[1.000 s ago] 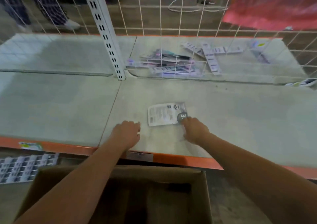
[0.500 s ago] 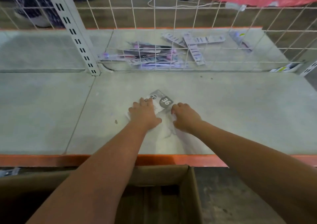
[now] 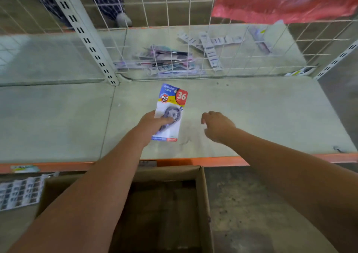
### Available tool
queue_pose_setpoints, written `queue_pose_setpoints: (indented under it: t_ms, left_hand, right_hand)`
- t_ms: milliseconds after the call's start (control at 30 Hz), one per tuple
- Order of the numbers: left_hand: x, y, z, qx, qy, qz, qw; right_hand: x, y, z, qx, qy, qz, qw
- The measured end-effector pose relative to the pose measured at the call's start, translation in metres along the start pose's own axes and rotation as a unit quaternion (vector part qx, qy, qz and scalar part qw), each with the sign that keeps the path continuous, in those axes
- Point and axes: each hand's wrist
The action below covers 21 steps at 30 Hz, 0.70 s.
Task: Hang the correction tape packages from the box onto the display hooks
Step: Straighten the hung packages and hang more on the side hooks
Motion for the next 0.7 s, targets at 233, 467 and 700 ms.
queue_pose_setpoints:
  t_ms: [233,467,700]
  left_hand:
    - [-0.009,0.081,0.145,-0.036,-0.102,0.157,0.982]
    - [-0.023,0.144,0.3,-0.054,-0.129,0.216,0.966]
    - [-0.021,0.222,0.424,-0.016,-0.164,0.152,0.975]
  right_hand:
    - [-0.111,-0.029,0.115,0.025,0.011,-0.017,0.999]
    - [-0.198,-0.039,0.262,0.062,-0.02,-0.013,0.998]
    - [-0.284,-0.031,0.412,0.115,-0.043,-0.011,0.992]
Point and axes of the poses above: each hand's wrist, its own z-axis away from the middle knuckle, its own x-axis out of the palm, y = z × x, and after that the axes turned 9 degrees about -z, right-handed
